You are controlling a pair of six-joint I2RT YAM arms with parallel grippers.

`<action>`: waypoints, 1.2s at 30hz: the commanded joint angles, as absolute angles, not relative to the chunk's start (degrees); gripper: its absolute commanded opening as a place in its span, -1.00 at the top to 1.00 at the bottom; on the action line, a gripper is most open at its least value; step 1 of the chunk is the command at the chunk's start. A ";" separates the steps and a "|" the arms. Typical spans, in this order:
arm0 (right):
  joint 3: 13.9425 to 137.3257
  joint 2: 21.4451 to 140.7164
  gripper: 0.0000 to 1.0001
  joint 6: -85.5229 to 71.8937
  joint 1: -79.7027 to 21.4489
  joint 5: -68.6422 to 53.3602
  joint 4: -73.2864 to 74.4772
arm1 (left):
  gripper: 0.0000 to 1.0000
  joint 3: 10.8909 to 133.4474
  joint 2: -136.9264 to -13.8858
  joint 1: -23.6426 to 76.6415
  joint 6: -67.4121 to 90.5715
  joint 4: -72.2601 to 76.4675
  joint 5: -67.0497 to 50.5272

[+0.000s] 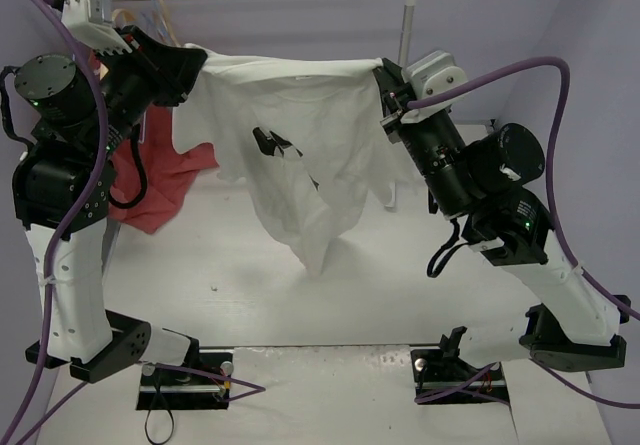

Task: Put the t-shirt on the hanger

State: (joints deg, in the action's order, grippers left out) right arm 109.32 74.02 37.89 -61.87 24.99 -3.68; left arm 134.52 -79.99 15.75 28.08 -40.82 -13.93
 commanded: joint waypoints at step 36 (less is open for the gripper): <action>62.76 61.61 1.00 -4.56 -40.19 -0.34 10.73 | 0.90 71.11 -72.48 25.83 35.51 -35.08 -5.11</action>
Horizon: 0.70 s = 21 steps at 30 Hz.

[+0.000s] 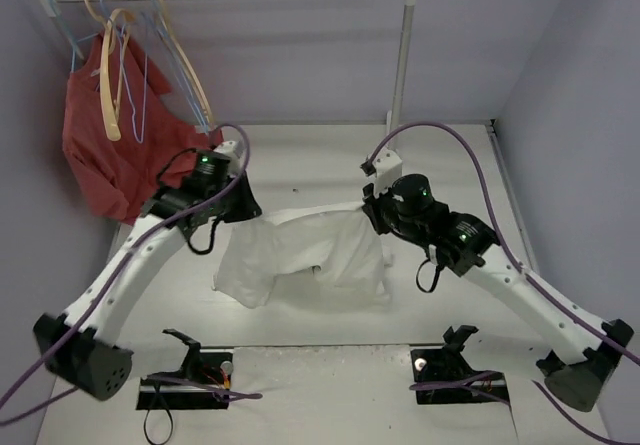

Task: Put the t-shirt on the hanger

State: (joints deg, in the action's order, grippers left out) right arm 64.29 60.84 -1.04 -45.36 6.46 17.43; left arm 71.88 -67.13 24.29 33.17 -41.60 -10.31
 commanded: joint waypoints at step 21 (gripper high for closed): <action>73.65 75.50 -0.15 -4.92 -28.48 -4.57 12.04 | -0.25 103.44 -80.51 34.28 27.16 -41.66 10.63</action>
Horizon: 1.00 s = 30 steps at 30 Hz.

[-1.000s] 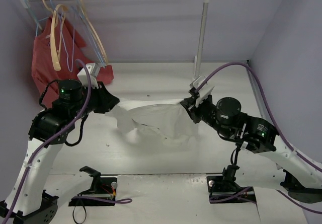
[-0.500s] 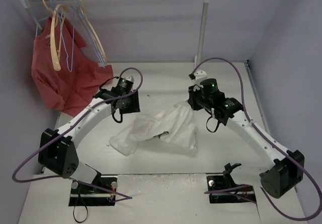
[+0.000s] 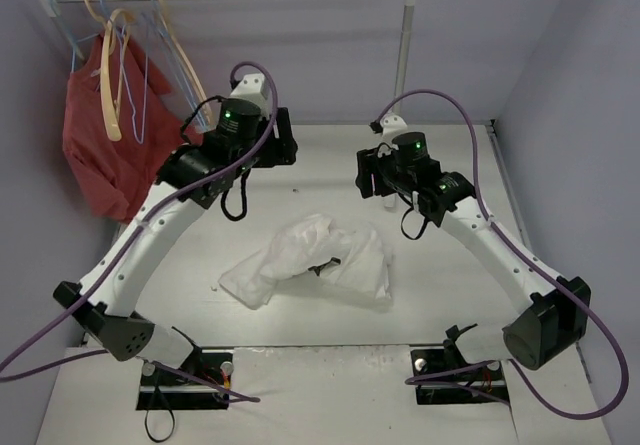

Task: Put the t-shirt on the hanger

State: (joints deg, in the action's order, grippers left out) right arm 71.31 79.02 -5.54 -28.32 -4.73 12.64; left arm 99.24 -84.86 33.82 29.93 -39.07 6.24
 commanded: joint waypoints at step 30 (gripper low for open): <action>69.87 73.74 -0.26 -4.22 -29.18 -8.88 8.70 | 0.03 132.63 -97.38 21.54 13.70 -39.11 34.64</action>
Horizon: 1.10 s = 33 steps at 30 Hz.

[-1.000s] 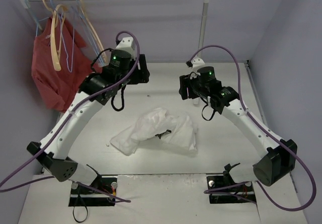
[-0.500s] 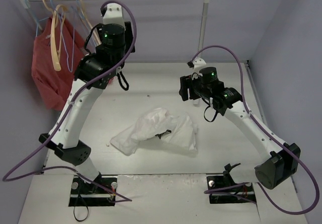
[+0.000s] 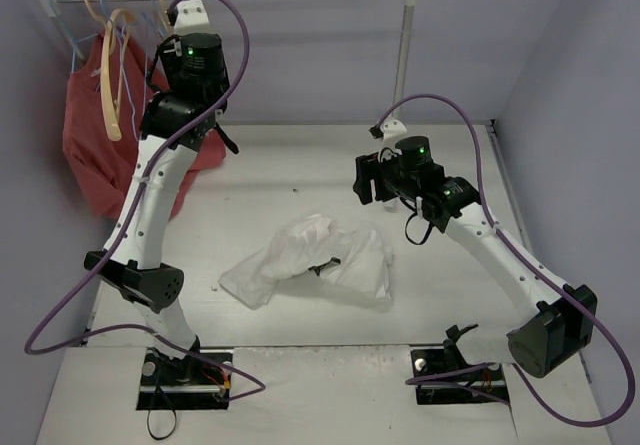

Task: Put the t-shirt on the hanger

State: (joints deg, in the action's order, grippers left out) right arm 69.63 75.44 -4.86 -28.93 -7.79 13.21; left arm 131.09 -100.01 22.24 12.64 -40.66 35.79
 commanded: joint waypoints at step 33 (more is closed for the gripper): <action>68.29 72.95 -0.28 -3.69 -29.18 -9.14 7.82 | 0.58 131.75 -101.69 16.00 17.93 -42.54 26.98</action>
State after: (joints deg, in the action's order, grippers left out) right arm 68.01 75.37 -4.23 -28.93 -8.43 10.94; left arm 130.41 -102.21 16.32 18.26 -43.97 26.44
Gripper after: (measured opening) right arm 0.637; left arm 0.229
